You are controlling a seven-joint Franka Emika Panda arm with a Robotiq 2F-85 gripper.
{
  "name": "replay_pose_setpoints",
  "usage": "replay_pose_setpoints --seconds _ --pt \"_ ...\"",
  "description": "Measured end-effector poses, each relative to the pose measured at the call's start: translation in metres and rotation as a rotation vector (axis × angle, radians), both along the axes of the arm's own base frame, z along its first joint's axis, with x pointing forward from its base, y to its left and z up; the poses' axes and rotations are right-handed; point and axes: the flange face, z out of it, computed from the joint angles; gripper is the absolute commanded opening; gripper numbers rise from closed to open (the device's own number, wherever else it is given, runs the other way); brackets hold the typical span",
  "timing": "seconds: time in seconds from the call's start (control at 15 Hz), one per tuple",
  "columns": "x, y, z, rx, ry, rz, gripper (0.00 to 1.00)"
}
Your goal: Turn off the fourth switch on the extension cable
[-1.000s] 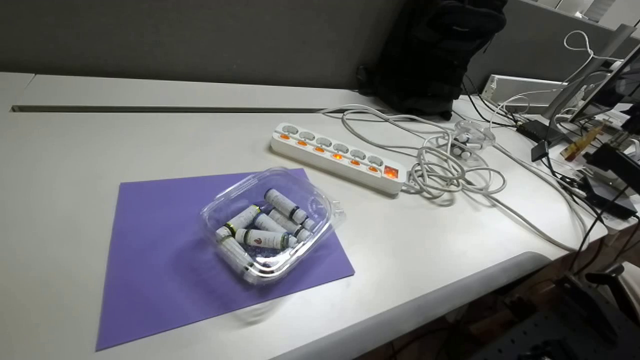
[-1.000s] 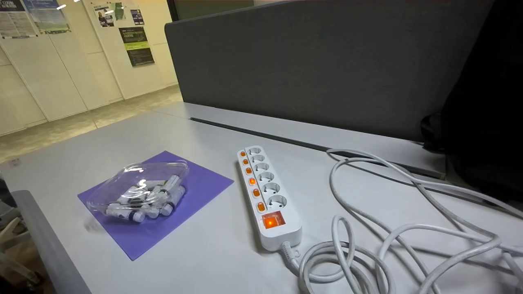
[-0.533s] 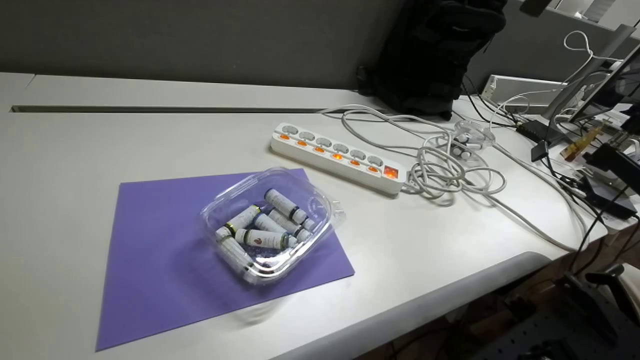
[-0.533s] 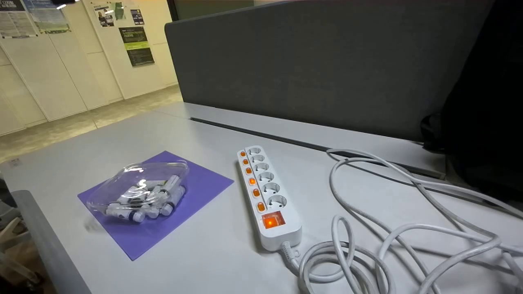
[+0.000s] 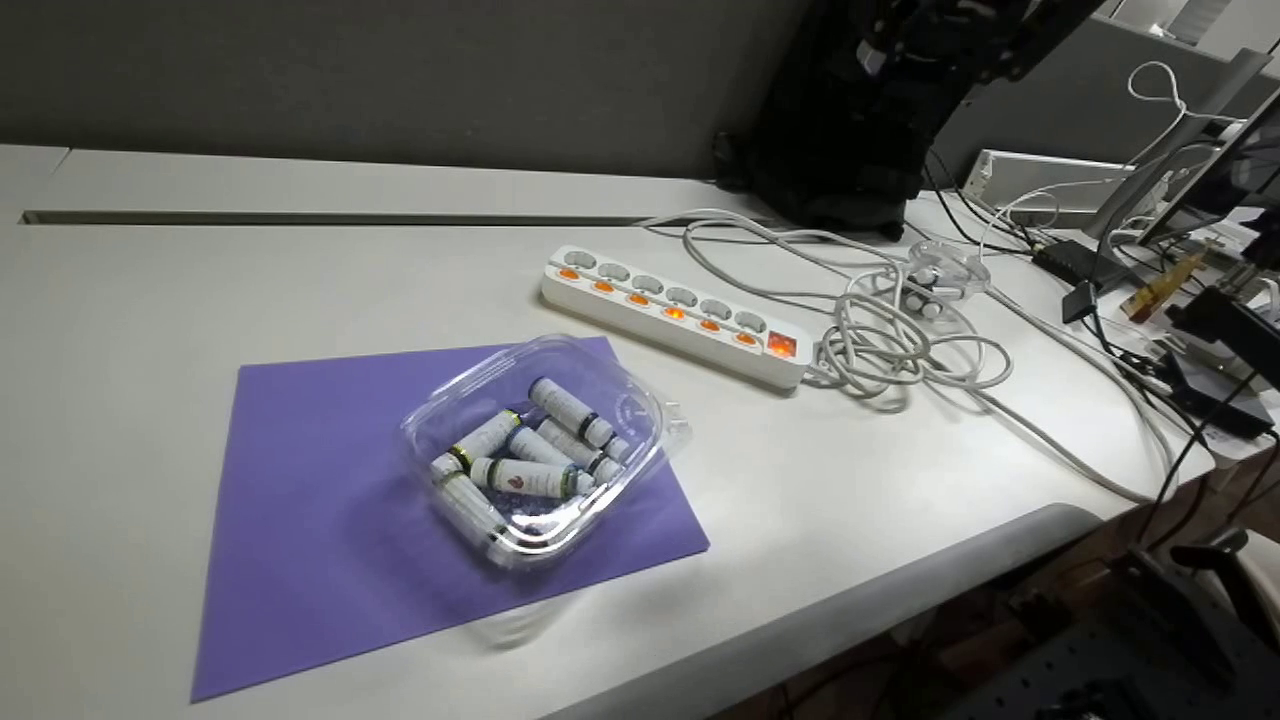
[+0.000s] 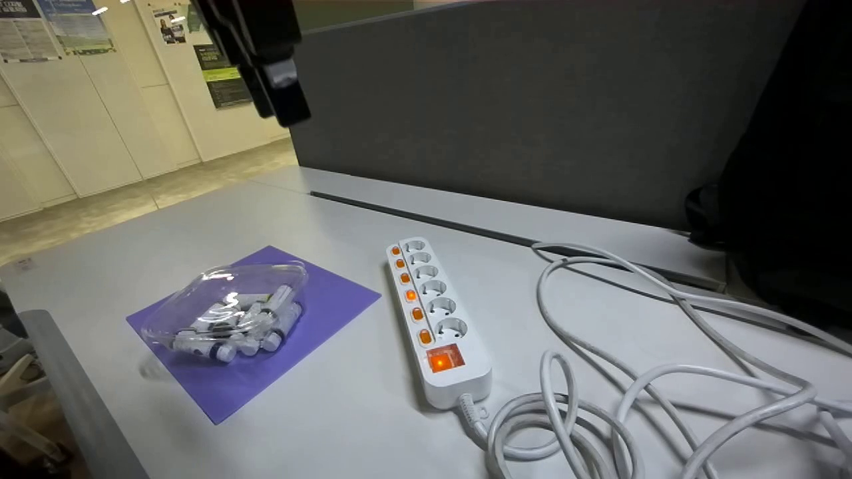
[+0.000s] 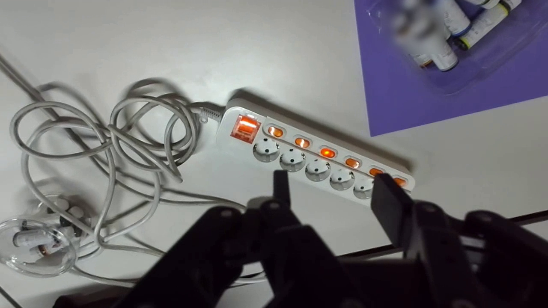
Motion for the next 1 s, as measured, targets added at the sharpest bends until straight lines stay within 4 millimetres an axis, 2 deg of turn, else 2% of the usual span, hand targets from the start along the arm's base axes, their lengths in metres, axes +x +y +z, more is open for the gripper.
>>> replay_pose_setpoints --seconds 0.2,0.27,0.33,0.4,0.47,0.6,1.0 --pt "0.015 -0.002 -0.031 -0.011 0.038 -0.011 0.04" --pt "0.020 -0.003 -0.041 -0.009 0.050 -0.016 0.01" --pt "0.025 -0.004 -0.051 -0.006 0.062 -0.019 0.00" --pt "0.030 -0.005 -0.060 -0.004 0.070 -0.023 0.09" --pt "0.034 -0.007 -0.068 -0.001 0.077 -0.027 0.01" --pt "0.040 -0.011 -0.079 0.003 0.089 -0.035 0.01" --pt "0.044 -0.013 -0.081 0.004 0.082 -0.036 0.00"
